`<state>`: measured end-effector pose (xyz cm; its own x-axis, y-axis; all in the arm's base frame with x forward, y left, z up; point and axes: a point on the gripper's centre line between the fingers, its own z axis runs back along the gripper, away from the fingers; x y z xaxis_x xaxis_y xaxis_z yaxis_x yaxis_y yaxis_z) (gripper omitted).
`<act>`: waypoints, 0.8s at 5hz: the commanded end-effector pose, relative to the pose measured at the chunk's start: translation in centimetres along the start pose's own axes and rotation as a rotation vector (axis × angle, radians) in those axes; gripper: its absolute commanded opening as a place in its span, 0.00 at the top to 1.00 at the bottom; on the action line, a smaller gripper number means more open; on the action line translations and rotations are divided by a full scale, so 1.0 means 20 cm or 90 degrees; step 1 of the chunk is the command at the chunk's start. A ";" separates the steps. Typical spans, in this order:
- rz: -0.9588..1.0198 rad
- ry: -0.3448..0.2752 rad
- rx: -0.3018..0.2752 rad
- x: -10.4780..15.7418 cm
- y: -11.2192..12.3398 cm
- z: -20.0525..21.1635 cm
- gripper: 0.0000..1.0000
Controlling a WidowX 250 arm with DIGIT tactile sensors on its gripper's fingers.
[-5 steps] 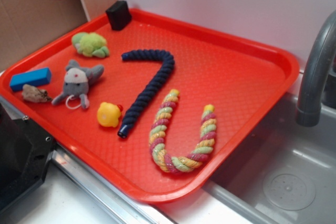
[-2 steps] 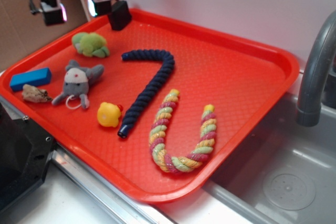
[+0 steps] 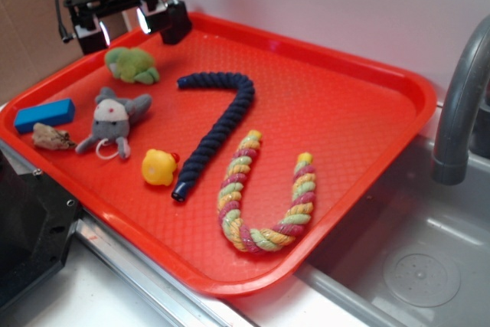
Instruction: Grab the green animal.
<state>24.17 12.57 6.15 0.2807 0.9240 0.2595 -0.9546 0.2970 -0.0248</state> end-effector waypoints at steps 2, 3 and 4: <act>-0.070 0.080 -0.163 0.00 0.15 -0.06 0.00; -0.070 0.080 -0.163 0.00 0.15 -0.06 0.00; -0.070 0.080 -0.163 0.00 0.15 -0.06 0.00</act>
<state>21.88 12.60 3.82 0.4136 0.9034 0.1135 -0.8734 0.4289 -0.2308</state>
